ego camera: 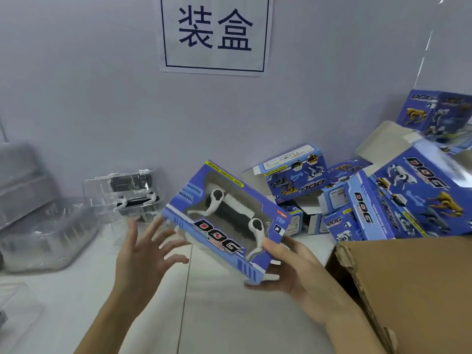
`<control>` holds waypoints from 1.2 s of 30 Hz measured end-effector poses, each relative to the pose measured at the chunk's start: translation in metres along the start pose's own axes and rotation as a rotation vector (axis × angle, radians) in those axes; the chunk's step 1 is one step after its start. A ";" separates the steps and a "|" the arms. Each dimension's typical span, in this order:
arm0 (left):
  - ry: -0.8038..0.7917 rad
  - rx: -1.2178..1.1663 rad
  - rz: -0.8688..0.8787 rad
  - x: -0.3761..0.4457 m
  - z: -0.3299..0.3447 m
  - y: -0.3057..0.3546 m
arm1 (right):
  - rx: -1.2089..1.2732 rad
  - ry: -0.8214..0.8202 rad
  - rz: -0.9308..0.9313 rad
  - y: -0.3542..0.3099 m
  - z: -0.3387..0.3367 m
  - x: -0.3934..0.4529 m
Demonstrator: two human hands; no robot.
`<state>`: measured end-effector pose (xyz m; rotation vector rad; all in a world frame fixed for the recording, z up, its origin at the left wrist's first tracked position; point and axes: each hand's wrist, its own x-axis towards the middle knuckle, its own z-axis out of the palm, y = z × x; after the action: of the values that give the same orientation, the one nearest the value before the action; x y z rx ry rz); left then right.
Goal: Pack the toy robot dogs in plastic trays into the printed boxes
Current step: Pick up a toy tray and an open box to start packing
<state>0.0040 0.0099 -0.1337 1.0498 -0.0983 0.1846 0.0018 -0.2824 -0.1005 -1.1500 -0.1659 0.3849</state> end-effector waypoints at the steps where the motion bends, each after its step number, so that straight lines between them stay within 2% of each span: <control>1: 0.004 0.028 0.014 0.001 -0.002 0.000 | 0.134 0.023 -0.050 -0.002 0.002 -0.001; 5: 0.026 0.233 -0.003 0.002 -0.007 -0.001 | 0.488 0.085 -0.326 -0.013 0.007 -0.012; 10: -0.026 0.359 -0.017 0.001 -0.001 -0.010 | 0.615 0.300 -0.630 -0.031 0.015 -0.033; 13: -0.060 0.415 -0.050 0.000 0.004 -0.014 | 0.719 0.389 -0.632 -0.046 0.012 -0.046; 16: -0.066 0.467 -0.083 -0.001 0.009 -0.018 | 0.768 0.377 -0.645 -0.057 0.010 -0.054; 19: -0.059 0.506 -0.108 -0.001 0.010 -0.021 | 0.650 0.356 -0.626 -0.056 0.010 -0.050; 24: -0.028 0.535 -0.137 -0.002 0.009 -0.021 | 0.456 0.346 -0.444 -0.040 -0.005 -0.027; 27: -0.006 0.586 -0.149 -0.004 0.012 -0.021 | 0.089 0.404 -0.313 -0.021 -0.012 0.000; 32: -0.009 0.699 -0.187 -0.008 0.018 -0.027 | -0.426 0.334 0.029 0.013 -0.013 0.032; 36: -0.012 0.806 -0.214 -0.012 0.021 -0.036 | -0.868 0.441 -0.017 0.039 -0.009 0.063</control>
<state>-0.0002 -0.0270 -0.1557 1.8539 0.0898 0.0149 0.0549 -0.2523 -0.1436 -2.0559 0.0591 0.0145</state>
